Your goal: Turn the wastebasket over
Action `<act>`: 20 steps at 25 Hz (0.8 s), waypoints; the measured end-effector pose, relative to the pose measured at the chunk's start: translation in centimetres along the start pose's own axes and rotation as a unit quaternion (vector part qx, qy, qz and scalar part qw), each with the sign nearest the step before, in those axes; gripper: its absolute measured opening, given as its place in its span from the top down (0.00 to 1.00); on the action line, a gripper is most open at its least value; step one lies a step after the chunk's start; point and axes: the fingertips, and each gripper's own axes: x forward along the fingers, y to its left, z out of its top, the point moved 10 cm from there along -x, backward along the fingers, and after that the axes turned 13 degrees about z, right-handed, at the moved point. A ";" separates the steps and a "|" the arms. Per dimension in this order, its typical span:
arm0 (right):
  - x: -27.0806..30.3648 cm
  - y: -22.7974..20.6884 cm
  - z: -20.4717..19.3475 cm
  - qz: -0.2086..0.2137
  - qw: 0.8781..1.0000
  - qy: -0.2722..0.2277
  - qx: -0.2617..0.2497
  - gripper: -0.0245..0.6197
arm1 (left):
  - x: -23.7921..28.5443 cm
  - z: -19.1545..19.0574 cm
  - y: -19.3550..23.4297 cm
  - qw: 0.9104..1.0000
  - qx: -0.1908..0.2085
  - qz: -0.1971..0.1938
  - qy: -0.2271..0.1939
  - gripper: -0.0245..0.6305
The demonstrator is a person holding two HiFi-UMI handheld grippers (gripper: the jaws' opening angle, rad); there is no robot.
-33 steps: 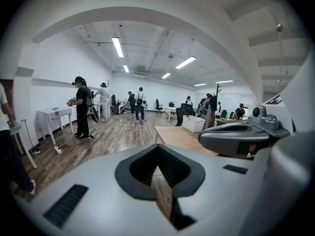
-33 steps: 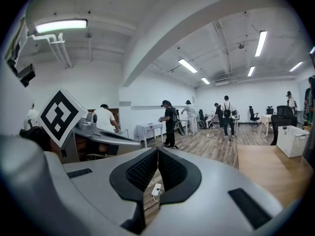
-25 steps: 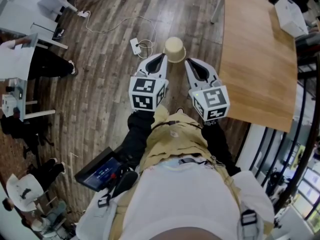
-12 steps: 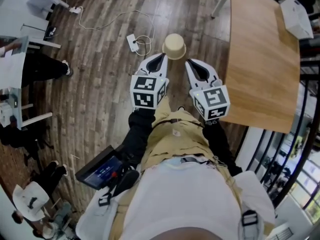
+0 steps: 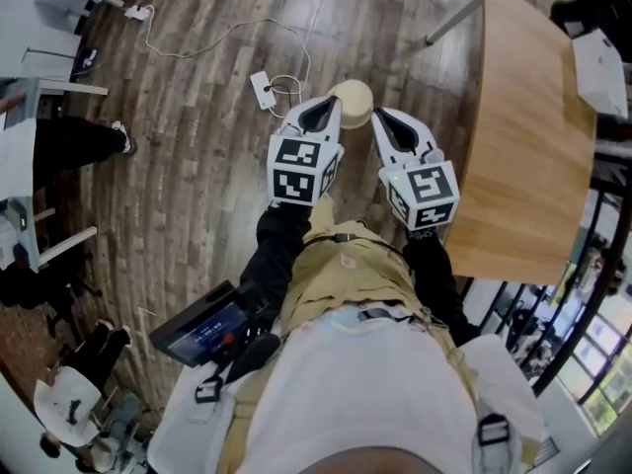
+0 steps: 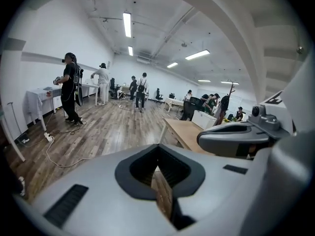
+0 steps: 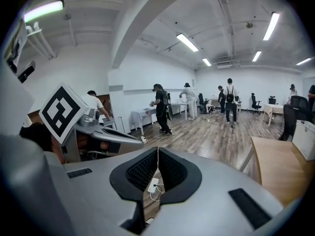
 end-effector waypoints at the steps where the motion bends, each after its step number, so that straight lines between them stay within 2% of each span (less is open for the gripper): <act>1: 1.2 -0.4 0.1 0.002 1.000 0.008 0.005 0.93 | 0.8 0.2 0.9 1.000 -0.004 0.000 0.006 0.96; 9: 5.4 -1.1 -1.7 0.016 0.997 0.067 0.017 0.93 | 4.0 -1.6 5.0 0.998 -0.028 0.011 0.048 0.96; 14: 9.5 -3.2 -2.7 0.022 0.993 0.106 0.041 0.93 | 8.4 -1.7 8.3 0.996 -0.043 0.011 0.075 0.96; 20: 12.1 -6.6 -8.3 0.042 0.982 0.164 0.089 0.93 | 13.4 -7.2 8.1 0.986 -0.058 0.013 0.154 0.96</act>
